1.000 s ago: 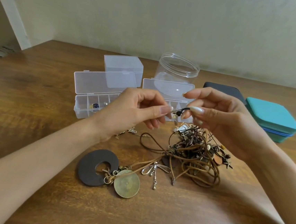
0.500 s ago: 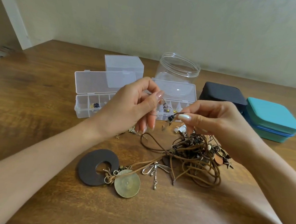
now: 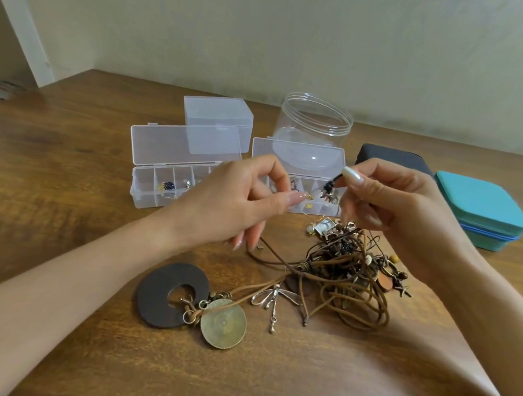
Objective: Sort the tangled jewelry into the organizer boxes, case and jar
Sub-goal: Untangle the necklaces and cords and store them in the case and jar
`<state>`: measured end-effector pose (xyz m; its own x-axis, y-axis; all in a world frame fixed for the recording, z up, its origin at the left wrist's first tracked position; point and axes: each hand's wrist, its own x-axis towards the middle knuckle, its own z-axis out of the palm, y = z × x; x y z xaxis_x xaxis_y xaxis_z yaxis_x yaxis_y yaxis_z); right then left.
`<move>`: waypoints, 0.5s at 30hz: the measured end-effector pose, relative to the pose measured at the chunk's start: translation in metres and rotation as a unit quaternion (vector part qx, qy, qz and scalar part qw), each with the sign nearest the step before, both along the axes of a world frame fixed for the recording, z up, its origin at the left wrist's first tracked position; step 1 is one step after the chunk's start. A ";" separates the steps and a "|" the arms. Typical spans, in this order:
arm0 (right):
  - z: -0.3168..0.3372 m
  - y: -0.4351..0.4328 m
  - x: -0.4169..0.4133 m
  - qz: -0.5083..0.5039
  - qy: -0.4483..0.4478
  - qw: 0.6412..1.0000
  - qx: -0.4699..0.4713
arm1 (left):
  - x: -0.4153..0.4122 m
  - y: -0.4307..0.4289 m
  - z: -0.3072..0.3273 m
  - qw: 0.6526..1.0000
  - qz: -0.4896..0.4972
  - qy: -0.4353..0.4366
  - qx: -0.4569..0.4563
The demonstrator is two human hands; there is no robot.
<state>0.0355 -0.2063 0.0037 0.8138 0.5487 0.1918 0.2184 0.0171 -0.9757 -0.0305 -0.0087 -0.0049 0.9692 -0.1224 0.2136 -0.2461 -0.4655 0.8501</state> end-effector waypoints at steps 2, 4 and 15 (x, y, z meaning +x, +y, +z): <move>0.000 0.000 0.000 -0.003 0.000 1.000 0.004 | -0.001 0.001 0.000 1.000 0.015 -0.022 0.007; 0.000 0.000 -0.001 -0.011 -0.002 1.000 0.011 | -0.002 0.001 -0.001 0.998 0.024 -0.041 0.029; 0.000 0.003 -0.002 0.020 -0.005 0.999 0.033 | -0.001 0.002 0.001 0.999 -0.019 -0.026 -0.027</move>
